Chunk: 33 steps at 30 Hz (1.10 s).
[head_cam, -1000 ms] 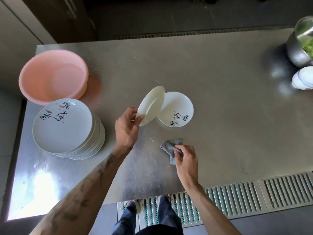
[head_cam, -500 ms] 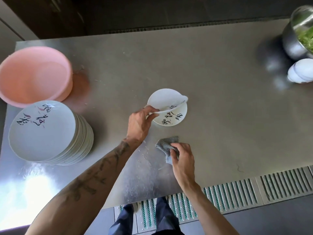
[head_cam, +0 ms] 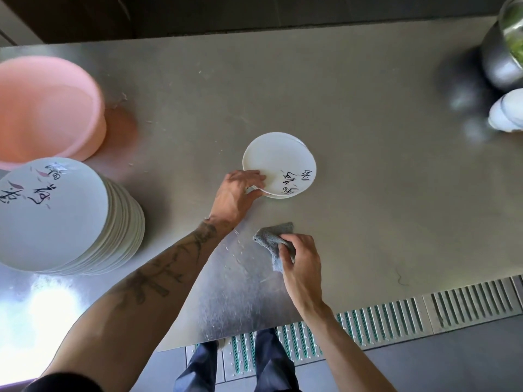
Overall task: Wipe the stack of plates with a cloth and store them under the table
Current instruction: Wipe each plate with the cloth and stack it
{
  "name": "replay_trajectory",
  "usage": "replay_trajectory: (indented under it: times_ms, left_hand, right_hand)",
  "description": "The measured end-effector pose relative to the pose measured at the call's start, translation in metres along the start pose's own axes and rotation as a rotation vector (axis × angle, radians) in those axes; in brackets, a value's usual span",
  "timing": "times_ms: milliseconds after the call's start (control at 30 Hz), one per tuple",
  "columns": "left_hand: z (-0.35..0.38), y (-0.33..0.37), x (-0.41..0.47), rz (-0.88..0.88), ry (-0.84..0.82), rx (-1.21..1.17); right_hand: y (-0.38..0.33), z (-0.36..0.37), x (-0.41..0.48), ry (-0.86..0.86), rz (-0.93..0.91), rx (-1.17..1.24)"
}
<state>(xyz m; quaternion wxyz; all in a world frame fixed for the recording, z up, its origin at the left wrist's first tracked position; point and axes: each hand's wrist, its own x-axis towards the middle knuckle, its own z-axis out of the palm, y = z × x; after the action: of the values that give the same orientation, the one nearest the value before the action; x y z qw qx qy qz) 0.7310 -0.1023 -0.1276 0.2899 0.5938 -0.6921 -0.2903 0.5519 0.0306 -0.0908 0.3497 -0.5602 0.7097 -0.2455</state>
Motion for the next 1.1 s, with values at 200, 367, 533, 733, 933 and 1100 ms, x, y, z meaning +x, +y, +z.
replay_trajectory:
  times_ms: [200,367,533,733,933,1100]
  left_hand:
    - [0.008,-0.015,0.0,0.024,-0.006,0.016]
    - [0.009,-0.021,0.003,-0.008,-0.002,0.028]
    - [0.012,-0.022,0.01,-0.038,-0.025,-0.014]
    - [0.014,-0.019,0.015,-0.025,-0.022,0.003]
    - [0.017,-0.006,0.035,-0.34,0.102,-0.146]
    - [0.019,-0.001,0.055,-0.426,0.102,-0.162]
  right_hand:
    - [0.001,-0.001,0.001,0.014,-0.004,0.006]
    - [0.002,-0.001,0.0,0.012,-0.021,-0.011]
    - [0.004,-0.001,0.0,0.006,-0.023,-0.022]
    - [0.007,-0.001,0.0,0.009,-0.029,-0.028]
    - [0.007,0.0,0.0,0.002,-0.03,-0.016]
    - [0.007,-0.002,0.002,0.005,-0.021,-0.014]
